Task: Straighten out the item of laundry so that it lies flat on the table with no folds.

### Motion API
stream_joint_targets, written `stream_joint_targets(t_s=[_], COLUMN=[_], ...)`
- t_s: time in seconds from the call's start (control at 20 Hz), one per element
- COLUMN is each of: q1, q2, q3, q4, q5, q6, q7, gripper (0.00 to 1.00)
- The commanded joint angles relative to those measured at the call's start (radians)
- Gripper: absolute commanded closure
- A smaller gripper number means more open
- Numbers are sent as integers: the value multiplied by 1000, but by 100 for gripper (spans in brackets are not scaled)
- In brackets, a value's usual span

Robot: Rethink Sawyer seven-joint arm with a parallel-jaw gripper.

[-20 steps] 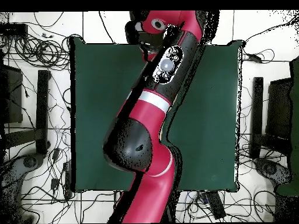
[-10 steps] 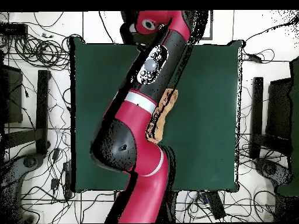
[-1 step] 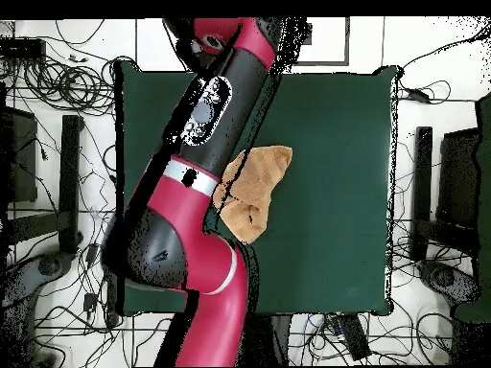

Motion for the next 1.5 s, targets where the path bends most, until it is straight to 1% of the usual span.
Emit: stream_joint_targets(t_s=[0.05,0.3,0.4,0.6,0.8,0.95,1.15,1.4,1.5], q1=[98,94,78,40,12,-1,2,-23,-28], q2=[29,28,32,56,80,82,99,110,107], q3=[90,108,110,120,189,217,262,310,312], q4=[19,-3,-24,-53,-54,-54,-46,-80,-92], q5=[-113,-130,-119,-82,-81,-107,-131,-108,-101], q6=[-140,-123,-111,-142,-174,-192,-236,-232,-206], q7=[124,142,131,95,30,-14,-28,-56,-51], gripper=[0,0,0,0,0,0,0,0,0])
